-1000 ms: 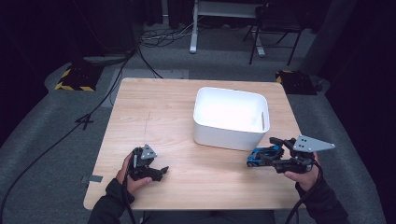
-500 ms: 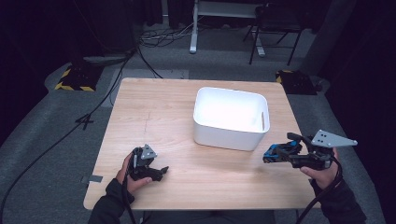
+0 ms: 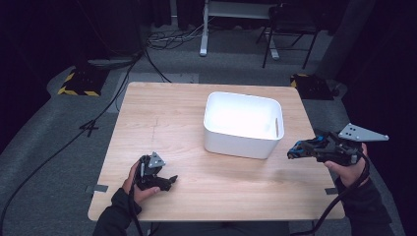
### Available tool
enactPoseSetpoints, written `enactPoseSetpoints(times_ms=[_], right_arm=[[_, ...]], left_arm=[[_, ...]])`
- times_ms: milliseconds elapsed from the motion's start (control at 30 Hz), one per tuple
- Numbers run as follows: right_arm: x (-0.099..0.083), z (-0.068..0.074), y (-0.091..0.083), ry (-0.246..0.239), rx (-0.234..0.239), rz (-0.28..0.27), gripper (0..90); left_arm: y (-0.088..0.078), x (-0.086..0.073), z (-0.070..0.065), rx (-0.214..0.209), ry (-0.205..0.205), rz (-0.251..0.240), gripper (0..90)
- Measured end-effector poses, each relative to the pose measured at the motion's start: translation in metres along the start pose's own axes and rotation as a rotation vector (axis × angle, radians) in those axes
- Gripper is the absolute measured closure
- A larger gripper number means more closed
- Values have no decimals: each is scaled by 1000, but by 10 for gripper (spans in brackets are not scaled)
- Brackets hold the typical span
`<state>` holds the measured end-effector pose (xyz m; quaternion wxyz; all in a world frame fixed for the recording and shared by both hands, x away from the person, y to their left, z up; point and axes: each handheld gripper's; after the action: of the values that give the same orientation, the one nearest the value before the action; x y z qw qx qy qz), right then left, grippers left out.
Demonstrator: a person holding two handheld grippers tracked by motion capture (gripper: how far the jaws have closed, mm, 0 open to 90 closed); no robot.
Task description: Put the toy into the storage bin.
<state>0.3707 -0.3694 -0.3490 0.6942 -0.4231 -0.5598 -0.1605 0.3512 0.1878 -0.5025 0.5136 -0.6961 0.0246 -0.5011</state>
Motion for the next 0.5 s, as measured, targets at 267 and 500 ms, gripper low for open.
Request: enactPoseSetpoints(times_ms=[267, 500], right_arm=[[21, -10, 6, -4, -50, -7, 247], [38, -16, 5, 3, -74, -33, 247]], left_arm=[[0, 0, 0, 2, 2, 0, 116], [0, 0, 0, 3, 2, 0, 116]])
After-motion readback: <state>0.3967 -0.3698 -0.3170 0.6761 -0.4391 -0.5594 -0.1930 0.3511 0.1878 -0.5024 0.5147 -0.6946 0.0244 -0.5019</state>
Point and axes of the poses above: each handheld gripper's, and its own axes: y roughly forward along the jaws, x roughly out of its top, z roughly to its left, and after that the axes turned 5 degrees about y, right-handed
